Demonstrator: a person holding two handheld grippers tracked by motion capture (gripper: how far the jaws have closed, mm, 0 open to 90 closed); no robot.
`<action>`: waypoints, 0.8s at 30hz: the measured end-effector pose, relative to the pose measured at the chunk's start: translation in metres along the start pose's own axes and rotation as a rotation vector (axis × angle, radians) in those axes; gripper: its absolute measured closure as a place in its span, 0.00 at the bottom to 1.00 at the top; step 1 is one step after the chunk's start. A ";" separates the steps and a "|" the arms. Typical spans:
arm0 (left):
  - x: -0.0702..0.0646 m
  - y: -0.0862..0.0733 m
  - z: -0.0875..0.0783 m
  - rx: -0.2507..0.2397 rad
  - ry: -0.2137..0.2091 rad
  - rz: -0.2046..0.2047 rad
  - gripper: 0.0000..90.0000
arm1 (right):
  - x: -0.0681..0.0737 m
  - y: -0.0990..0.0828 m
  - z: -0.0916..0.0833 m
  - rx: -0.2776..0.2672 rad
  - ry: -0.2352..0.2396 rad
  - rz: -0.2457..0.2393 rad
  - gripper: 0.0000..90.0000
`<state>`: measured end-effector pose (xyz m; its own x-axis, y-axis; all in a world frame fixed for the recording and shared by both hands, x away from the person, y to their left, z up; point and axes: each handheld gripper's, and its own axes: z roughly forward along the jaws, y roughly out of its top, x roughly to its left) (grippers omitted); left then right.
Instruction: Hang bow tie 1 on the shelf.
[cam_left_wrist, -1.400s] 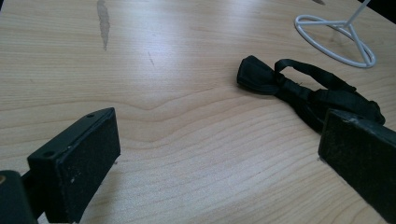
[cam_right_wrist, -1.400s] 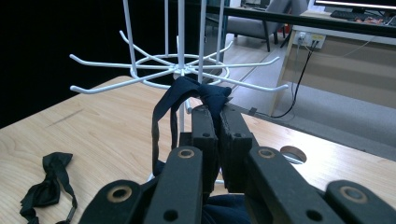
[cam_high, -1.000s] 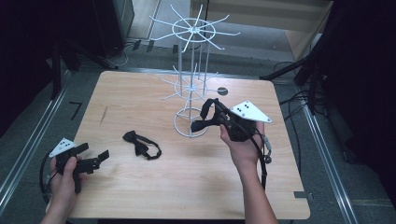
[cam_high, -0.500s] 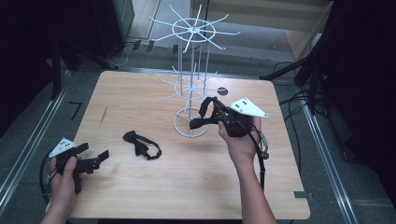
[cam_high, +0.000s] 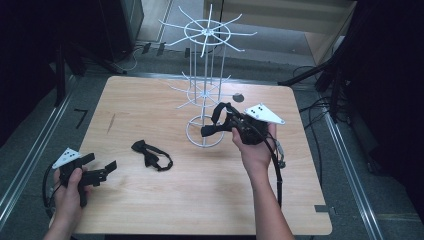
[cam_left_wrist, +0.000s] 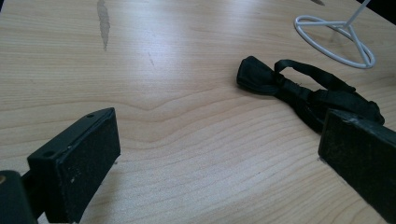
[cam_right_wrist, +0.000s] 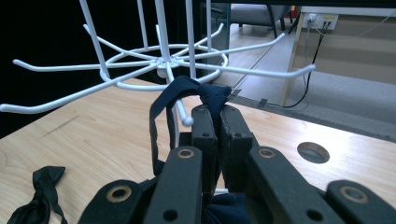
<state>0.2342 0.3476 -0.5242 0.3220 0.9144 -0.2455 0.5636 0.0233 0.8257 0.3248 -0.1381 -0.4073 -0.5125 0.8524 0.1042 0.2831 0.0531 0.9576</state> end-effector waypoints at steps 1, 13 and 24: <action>0.000 0.000 0.000 0.000 -0.001 0.000 0.00 | -0.001 -0.004 0.003 0.002 0.003 0.012 0.96; 0.000 0.000 0.000 0.000 -0.002 -0.006 0.00 | -0.003 -0.014 0.001 -0.001 -0.016 0.021 0.74; 0.000 0.000 0.000 0.001 -0.002 -0.004 0.00 | -0.003 -0.030 -0.008 0.061 -0.036 -0.007 0.58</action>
<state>0.2342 0.3475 -0.5243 0.3210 0.9135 -0.2499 0.5658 0.0266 0.8241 0.3113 -0.1466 -0.4341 -0.4853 0.8700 0.0873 0.3294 0.0894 0.9400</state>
